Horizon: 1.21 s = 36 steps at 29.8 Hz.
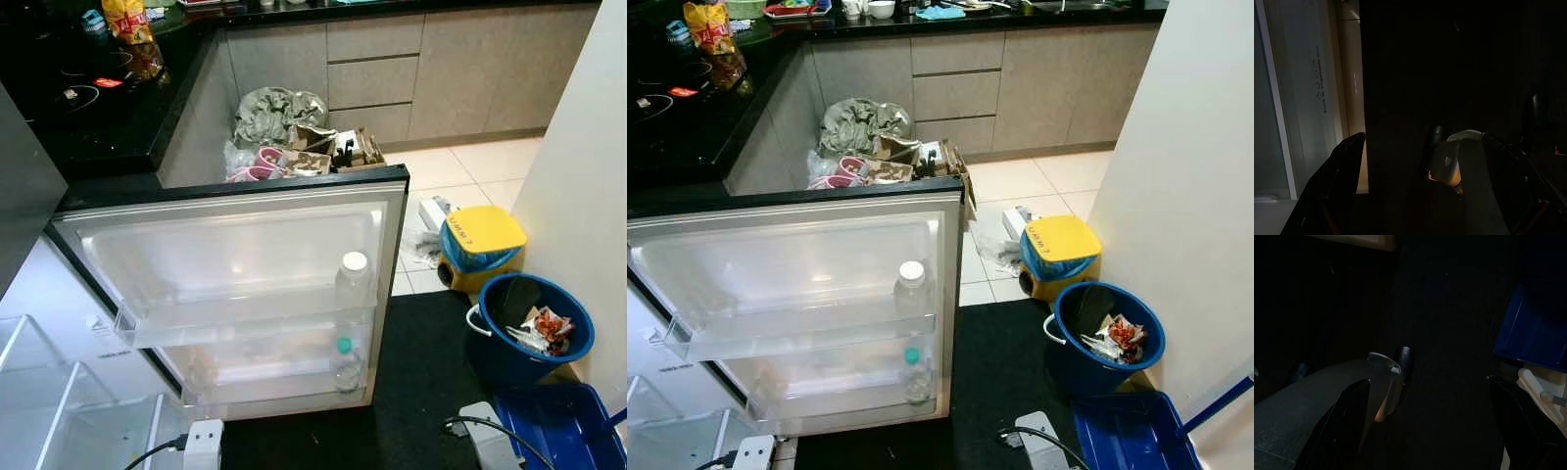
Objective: Restocking fridge
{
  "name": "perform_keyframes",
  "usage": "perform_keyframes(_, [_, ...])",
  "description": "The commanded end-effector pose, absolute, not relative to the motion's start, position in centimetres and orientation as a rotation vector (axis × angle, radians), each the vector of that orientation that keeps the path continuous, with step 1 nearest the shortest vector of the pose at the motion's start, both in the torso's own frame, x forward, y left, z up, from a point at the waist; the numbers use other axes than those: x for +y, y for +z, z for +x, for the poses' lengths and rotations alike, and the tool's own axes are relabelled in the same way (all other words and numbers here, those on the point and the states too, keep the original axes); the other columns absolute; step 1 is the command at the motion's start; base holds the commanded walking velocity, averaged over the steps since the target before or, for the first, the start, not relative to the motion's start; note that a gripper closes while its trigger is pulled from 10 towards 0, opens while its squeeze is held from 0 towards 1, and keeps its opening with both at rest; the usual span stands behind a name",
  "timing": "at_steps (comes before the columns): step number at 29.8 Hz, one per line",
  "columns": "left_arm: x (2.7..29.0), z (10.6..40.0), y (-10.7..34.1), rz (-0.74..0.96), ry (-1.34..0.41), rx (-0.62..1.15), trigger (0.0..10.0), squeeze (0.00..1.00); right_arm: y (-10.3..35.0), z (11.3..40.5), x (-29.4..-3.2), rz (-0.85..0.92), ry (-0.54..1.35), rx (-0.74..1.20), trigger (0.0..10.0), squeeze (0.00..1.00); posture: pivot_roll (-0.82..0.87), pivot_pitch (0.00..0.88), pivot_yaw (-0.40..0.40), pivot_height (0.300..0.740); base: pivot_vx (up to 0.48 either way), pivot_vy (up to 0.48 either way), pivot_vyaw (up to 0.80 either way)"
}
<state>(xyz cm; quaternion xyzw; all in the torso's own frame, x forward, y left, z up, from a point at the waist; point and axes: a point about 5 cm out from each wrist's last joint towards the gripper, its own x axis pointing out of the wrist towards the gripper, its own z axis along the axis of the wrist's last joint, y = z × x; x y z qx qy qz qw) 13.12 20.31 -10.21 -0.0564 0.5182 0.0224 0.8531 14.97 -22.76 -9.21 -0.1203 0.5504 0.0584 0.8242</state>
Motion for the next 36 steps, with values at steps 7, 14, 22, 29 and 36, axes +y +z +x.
perform_keyframes(7, [20.66,12.07,-10.49,-0.103,0.042,1.13,10.0,0.0,-9.63,14.33,-21.74,-0.212,0.171,1.185,10.0,0.0,-0.02,0.0,-0.001,0.74,0.0,0.0,0.0])
perform_keyframes(14, [20.45,12.55,-10.38,-0.109,0.038,1.115,10.0,0.0,-9.4,14.87,-21.89,-0.21,0.149,1.167,10.0,0.0,-0.02,0.0,-0.002,0.74,0.0,0.0,0.0])
perform_keyframes(22, [20.3,12.86,-10.31,-0.115,0.038,1.108,10.0,0.0,-9.51,14.65,-21.9,-0.235,0.152,1.181,10.0,0.0,-0.03,0.0,-0.003,0.74,0.0,0.0,0.0])
perform_keyframes(29, [20.16,12.98,-10.29,-0.126,0.037,1.103,10.0,0.0,-9.59,14.51,-21.77,-0.233,0.152,1.187,10.0,0.0,-0.03,0.0,0.0,0.74,0.0,0.0,0.0])
perform_keyframes(36, [19.91,12.86,-10.34,-0.145,0.026,1.101,10.0,0.0,-9.7,14.22,-21.78,-0.231,0.149,1.194,10.0,0.0,-0.03,0.0,0.0,0.74,0.0,0.0,0.0])
